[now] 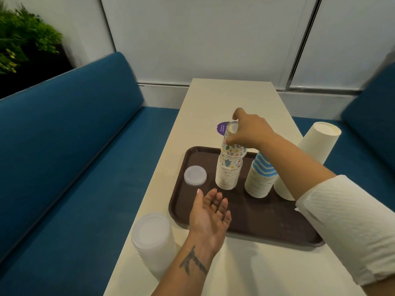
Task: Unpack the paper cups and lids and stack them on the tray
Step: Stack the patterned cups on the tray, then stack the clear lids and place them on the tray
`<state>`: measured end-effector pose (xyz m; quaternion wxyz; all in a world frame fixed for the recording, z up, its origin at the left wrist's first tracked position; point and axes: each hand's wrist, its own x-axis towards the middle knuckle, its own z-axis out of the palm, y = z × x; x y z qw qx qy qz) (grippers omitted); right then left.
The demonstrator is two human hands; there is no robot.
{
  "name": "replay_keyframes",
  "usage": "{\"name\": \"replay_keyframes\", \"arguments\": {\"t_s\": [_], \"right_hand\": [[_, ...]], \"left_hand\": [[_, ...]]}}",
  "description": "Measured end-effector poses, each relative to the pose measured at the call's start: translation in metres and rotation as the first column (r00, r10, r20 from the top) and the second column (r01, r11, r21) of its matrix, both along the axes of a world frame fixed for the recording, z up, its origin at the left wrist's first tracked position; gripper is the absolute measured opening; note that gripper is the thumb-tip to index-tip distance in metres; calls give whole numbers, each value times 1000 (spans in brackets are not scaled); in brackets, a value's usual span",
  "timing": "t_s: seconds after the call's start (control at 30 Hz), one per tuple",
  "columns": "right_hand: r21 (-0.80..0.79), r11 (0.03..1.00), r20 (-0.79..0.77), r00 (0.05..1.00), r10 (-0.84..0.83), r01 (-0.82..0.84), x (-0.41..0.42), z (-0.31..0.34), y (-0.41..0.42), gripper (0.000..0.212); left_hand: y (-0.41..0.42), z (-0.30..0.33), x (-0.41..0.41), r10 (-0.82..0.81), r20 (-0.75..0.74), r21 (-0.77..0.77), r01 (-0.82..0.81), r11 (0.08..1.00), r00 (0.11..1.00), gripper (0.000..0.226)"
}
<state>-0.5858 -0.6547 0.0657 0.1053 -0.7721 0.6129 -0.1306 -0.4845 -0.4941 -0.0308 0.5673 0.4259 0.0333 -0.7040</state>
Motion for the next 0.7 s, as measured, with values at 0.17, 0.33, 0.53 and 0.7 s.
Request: {"name": "replay_keyframes", "arguments": {"t_s": [0.17, 0.33, 0.53, 0.7], "right_hand": [[87, 996, -106, 994, 40, -30, 0, -25, -4, 70], [75, 997, -117, 992, 42, -33, -1, -29, 2, 84], [-353, 934, 209, 968, 136, -55, 14, -2, 48, 53], [-350, 922, 440, 839, 319, -166, 41, -7, 105, 42]], "left_hand": [[2, 2, 2, 2, 28, -10, -2, 1000, 1000, 40], [8, 12, 6, -10, 97, -56, 16, 998, 995, 38], [22, 47, 23, 4, 201, -297, 57, 953, 980, 26], [55, 82, 64, 208, 389, -553, 47, 832, 897, 28]]}}
